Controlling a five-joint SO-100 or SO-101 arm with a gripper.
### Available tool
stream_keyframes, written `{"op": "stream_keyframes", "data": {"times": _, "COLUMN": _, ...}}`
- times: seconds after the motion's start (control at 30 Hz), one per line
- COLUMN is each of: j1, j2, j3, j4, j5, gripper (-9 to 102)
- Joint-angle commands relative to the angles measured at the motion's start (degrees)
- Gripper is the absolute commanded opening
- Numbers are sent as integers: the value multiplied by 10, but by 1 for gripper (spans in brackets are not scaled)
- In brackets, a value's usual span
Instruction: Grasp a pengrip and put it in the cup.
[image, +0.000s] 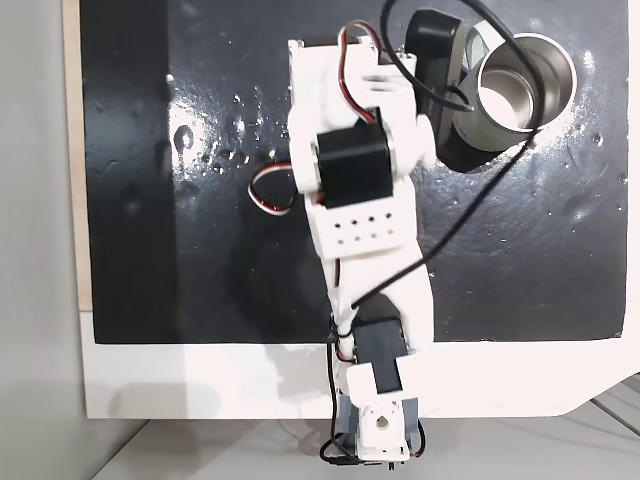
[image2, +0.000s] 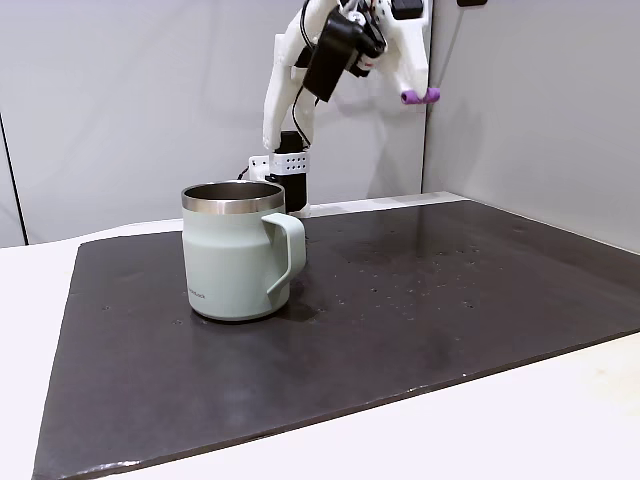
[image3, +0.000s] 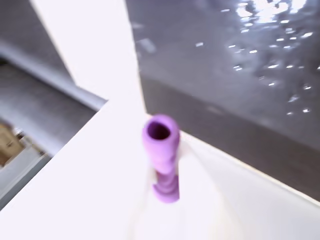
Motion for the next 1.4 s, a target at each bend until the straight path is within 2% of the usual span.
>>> {"op": "stream_keyframes", "data": {"times": 0.0, "j1": 27, "j2": 80, "j3": 29, "j4": -1, "j5": -18, "gripper": 0}}
{"op": "stream_keyframes", "data": {"times": 0.13, "j1": 76, "j2": 127, "j3": 87, "j4": -1, "j5": -32, "gripper": 0}}
{"op": "stream_keyframes", "data": {"times": 0.3, "j1": 184, "j2": 168, "j3": 149, "j4": -3, "j5": -56, "gripper": 0}}
{"op": "stream_keyframes", "data": {"times": 0.47, "j1": 294, "j2": 168, "j3": 174, "j4": -52, "j5": -91, "gripper": 0}}
{"op": "stream_keyframes", "data": {"times": 0.63, "j1": 354, "j2": 130, "j3": 173, "j4": -98, "j5": -110, "gripper": 0}}
{"op": "stream_keyframes", "data": {"times": 0.77, "j1": 378, "j2": 87, "j3": 157, "j4": -126, "j5": -113, "gripper": 0}}
{"op": "stream_keyframes", "data": {"times": 1.0, "j1": 379, "j2": 22, "j3": 89, "j4": -123, "j5": -119, "gripper": 0}}
{"op": "stream_keyframes", "data": {"times": 1.37, "j1": 357, "j2": -30, "j3": 6, "j4": -62, "j5": -116, "gripper": 3}}
